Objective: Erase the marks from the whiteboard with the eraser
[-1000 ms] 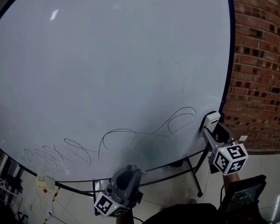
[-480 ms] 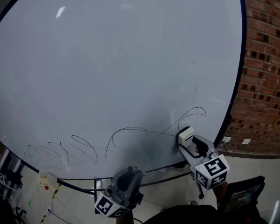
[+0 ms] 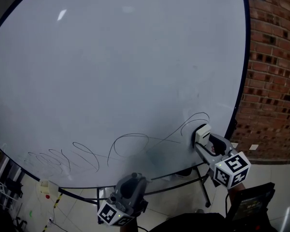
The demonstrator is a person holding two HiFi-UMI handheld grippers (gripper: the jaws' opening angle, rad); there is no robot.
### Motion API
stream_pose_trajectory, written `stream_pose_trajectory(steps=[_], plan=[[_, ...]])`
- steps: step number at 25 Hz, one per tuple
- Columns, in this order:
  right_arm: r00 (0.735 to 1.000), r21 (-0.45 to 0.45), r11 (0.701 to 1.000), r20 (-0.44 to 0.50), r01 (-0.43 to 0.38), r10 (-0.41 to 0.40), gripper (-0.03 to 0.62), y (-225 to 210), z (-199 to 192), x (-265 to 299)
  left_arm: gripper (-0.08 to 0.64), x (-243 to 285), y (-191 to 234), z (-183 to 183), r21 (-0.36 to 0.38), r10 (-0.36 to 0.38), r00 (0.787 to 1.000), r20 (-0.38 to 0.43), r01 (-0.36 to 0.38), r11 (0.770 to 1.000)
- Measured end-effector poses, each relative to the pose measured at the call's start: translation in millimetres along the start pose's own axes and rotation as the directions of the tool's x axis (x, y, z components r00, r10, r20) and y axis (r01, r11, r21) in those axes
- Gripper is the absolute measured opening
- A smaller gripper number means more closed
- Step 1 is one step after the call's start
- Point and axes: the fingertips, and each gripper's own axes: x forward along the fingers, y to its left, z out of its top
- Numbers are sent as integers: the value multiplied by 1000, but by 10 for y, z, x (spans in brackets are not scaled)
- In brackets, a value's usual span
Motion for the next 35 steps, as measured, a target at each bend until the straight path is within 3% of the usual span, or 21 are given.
stream_pose_trajectory(steps=[6, 17, 21, 25, 28, 33, 35], plan=[[985, 58, 986, 67, 155, -159, 227, -771, 242, -334, 61, 86, -64, -54, -8, -24, 1000, -4, 24, 1000], [967, 37, 972, 104, 230, -233, 225, -732, 272, -341, 61, 103, -70, -6, -4, -13, 1000, 7, 13, 1000], [979, -49, 982, 105, 181, -175, 225, -388, 329, -202, 61, 80, -47, 48, 0, 3, 1000, 16, -3, 1000], [999, -76, 997, 35, 27, -24, 225, 114, 188, 6, 61, 38, -25, 42, 1, 13, 1000, 13, -13, 1000], [997, -85, 994, -34, -74, 71, 225, 432, -1, 139, 61, 2, -8, 16, 0, 21, 1000, 7, -21, 1000], [992, -89, 989, -62, -114, 109, 225, 416, -30, 145, 61, 3, 4, 22, 13, 29, 1000, 12, -29, 1000], [996, -85, 992, -32, -91, 89, 225, 264, 116, 65, 61, 22, -11, 27, 8, 25, 1000, 18, -26, 1000]])
